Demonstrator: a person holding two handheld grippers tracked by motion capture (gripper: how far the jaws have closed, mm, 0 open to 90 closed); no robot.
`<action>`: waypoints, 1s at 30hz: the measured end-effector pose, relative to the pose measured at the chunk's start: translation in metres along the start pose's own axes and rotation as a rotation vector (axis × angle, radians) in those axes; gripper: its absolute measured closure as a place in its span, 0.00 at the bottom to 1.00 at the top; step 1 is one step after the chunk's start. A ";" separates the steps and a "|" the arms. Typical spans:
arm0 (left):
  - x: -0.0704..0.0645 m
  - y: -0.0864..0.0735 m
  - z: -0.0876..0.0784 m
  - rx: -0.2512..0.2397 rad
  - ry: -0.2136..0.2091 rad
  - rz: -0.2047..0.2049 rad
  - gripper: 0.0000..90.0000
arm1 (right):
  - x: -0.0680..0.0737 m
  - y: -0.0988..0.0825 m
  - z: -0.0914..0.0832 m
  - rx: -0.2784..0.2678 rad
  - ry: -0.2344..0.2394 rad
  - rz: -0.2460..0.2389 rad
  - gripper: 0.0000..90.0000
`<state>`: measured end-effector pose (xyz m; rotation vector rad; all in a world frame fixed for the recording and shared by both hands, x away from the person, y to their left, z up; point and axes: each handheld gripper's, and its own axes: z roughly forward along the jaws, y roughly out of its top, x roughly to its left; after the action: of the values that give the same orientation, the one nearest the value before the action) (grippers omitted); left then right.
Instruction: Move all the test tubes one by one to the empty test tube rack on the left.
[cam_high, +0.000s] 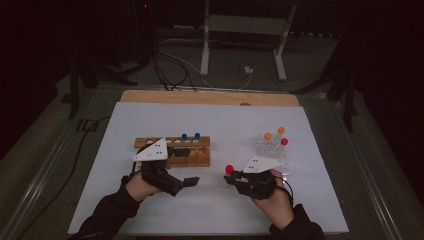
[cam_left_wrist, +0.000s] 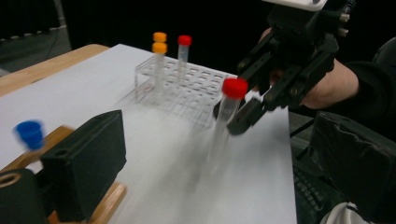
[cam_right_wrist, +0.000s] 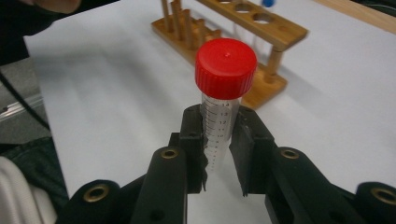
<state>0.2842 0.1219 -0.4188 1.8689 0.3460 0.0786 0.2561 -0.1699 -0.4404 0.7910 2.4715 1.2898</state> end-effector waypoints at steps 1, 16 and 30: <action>-0.001 0.001 0.002 0.002 -0.008 0.004 0.09 | 0.002 0.000 0.001 0.006 0.009 -0.004 0.83; -0.006 0.009 0.041 0.008 -0.086 0.028 0.50 | 0.008 0.002 0.003 0.003 0.042 -0.018 0.83; -0.008 0.009 0.065 0.050 -0.102 0.053 0.75 | 0.008 0.002 0.002 0.001 0.040 -0.017 0.83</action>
<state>0.2932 0.0571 -0.4307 1.9238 0.2303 0.0109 0.2514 -0.1631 -0.4403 0.7495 2.5052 1.3107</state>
